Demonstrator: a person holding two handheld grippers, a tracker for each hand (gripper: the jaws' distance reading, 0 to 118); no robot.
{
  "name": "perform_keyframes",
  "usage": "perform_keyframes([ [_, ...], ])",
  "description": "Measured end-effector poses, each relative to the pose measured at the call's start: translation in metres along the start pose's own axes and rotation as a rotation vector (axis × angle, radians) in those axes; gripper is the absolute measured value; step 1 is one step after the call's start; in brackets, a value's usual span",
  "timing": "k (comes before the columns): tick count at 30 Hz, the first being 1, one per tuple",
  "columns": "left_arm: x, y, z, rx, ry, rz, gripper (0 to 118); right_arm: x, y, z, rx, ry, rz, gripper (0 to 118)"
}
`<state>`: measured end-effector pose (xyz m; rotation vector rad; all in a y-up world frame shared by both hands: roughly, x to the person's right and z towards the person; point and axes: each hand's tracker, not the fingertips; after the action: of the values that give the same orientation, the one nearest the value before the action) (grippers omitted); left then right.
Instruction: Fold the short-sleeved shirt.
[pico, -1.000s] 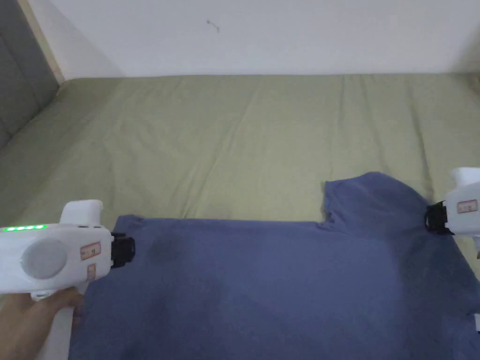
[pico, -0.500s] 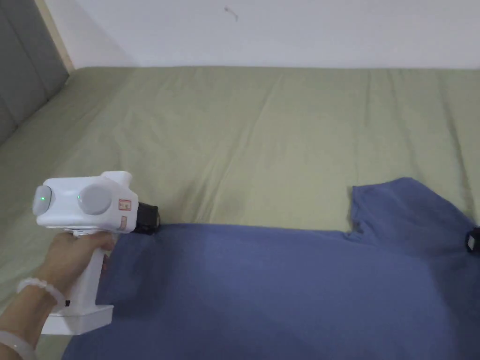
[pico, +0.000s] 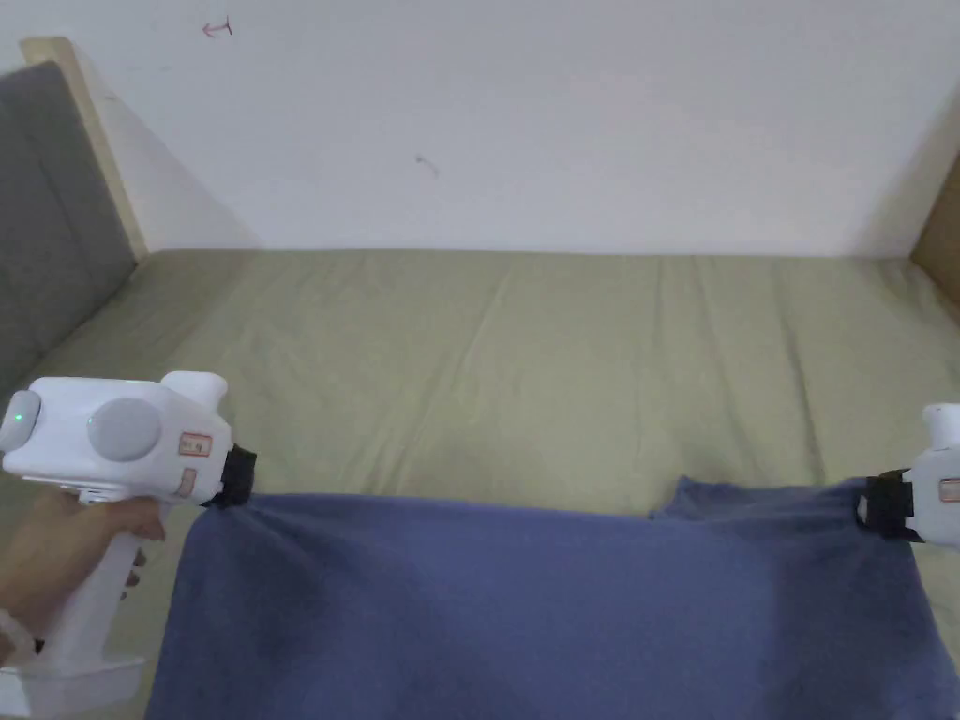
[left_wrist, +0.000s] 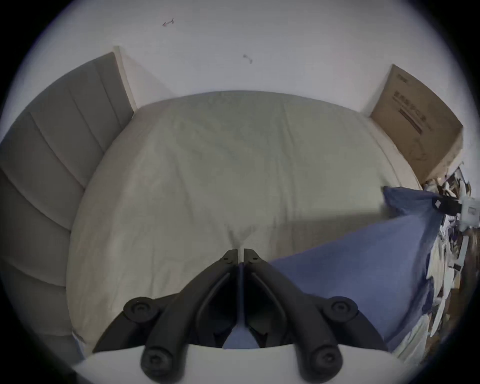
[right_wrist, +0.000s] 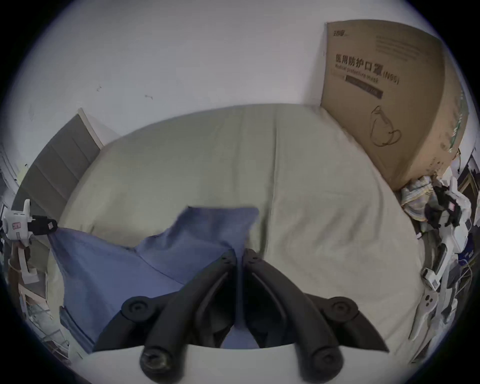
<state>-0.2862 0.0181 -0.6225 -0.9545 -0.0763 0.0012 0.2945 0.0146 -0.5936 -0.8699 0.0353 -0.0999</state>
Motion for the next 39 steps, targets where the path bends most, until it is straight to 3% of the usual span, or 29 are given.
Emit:
perform_keyframes([
  [6, 0.0, -0.053, 0.083, 0.073, 0.013, -0.014, 2, 0.005, -0.046, 0.092, 0.059, 0.023, 0.012, 5],
  [13, -0.002, -0.152, 0.143, 0.098, -0.036, 0.014, 2, 0.012, -0.154, 0.162, 0.022, 0.022, 0.045, 5],
  [20, -0.01, -0.229, 0.15, 0.029, -0.072, 0.058, 2, 0.021, -0.238, 0.174, -0.067, 0.024, 0.023, 5],
  [29, -0.012, -0.288, 0.135, -0.04, -0.046, 0.065, 4, 0.027, -0.289, 0.154, -0.122, 0.028, 0.023, 6],
  [30, -0.011, -0.291, 0.132, -0.042, -0.045, 0.061, 11, 0.027, -0.291, 0.154, -0.098, 0.023, 0.01, 10],
  [33, -0.007, -0.295, 0.133, -0.016, -0.008, 0.072, 78, 0.025, -0.294, 0.158, -0.079, 0.007, -0.032, 73],
  [34, -0.008, -0.294, 0.134, -0.013, -0.007, 0.077, 92, 0.023, -0.293, 0.16, -0.076, -0.032, -0.022, 75],
  [36, -0.007, -0.289, 0.144, 0.019, 0.009, 0.09, 91, 0.018, -0.289, 0.171, -0.017, -0.047, 0.002, 75],
  [39, -0.004, -0.278, 0.165, 0.105, -0.015, 0.117, 91, 0.003, -0.276, 0.193, 0.146, -0.069, -0.026, 75],
])
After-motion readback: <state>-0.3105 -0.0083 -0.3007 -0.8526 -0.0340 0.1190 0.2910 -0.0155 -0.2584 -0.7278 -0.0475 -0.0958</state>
